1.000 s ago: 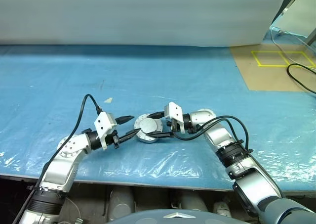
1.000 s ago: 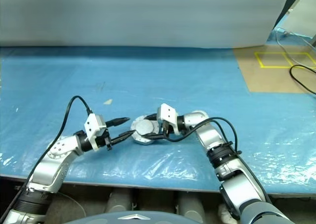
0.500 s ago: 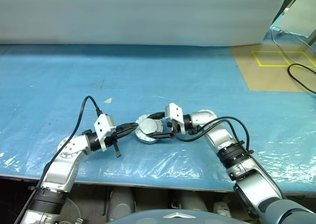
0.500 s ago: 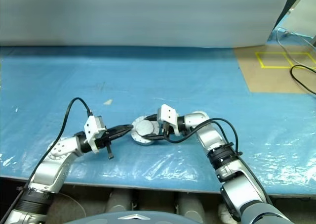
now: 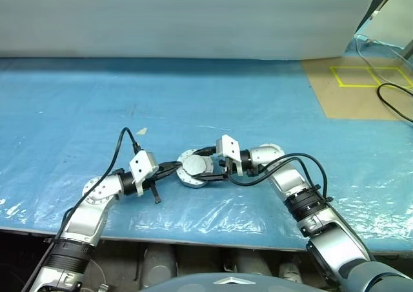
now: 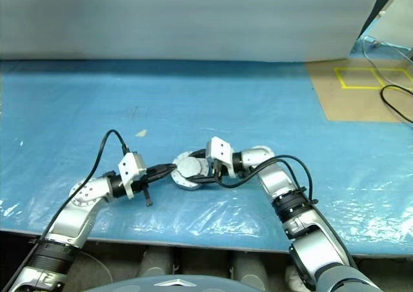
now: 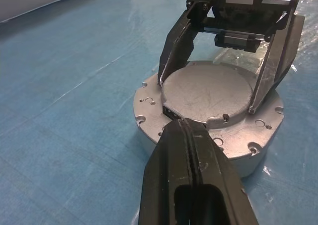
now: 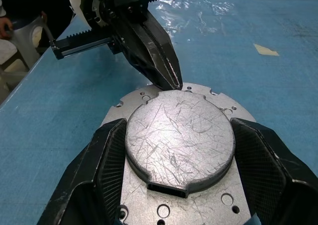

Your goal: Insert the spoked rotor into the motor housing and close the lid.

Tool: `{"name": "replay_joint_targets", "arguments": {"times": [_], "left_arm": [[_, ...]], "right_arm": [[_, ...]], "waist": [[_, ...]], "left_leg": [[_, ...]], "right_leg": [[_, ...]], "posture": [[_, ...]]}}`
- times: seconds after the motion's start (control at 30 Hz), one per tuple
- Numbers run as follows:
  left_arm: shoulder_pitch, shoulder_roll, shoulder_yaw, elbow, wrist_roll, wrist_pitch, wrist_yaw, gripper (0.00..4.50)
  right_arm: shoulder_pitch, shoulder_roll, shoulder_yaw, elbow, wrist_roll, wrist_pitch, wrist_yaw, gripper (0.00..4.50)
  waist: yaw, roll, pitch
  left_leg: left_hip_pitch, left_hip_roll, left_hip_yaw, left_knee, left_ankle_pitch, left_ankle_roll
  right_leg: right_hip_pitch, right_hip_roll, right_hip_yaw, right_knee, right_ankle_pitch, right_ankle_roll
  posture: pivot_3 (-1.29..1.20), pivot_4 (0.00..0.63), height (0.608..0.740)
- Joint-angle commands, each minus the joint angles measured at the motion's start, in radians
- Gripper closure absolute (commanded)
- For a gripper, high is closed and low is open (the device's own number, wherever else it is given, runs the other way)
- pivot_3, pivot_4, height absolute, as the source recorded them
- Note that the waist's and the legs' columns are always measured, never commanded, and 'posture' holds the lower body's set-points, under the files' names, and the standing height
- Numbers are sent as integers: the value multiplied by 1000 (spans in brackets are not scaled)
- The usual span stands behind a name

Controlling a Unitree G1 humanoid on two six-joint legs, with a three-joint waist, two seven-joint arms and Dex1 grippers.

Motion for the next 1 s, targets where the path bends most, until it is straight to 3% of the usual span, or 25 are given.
{"name": "replay_joint_targets", "arguments": {"times": [0.03,0.47,0.6,0.63,1.0], "left_arm": [[-12,-3,-36,13,28,-37,-14,4481],[-28,-4,-51,50,43,-72,-24,4481],[-31,-3,-49,57,41,-76,-27,4500],[-32,-3,-48,59,41,-78,-27,4500],[-48,-17,-47,81,38,-92,-25,4500]], "right_arm": [[38,-38,16,54,-53,38,-12,1574],[43,-28,-2,26,-35,33,-17,1574],[36,-26,-27,16,-11,64,-14,209],[32,-31,-28,6,-6,86,-3,38],[8,-146,-114,-252,91,178,40,38]], "waist": [[2,0,0],[14,1,-2],[15,1,-2],[15,1,-2],[15,1,-2]], "left_leg": [[0,0,0,0,0,0],[1,0,0,-1,0,0],[1,0,0,-1,0,0],[1,0,0,-1,0,0],[-11,0,0,-2,1,-1]], "right_leg": [[0,0,0,0,0,0],[1,0,0,-1,0,1],[1,0,0,-1,0,1],[1,0,0,-1,0,1],[-11,0,0,-1,0,0]], "posture": [[0,150,740],[0,150,740],[0,150,740],[0,150,740],[0,150,740]]}}
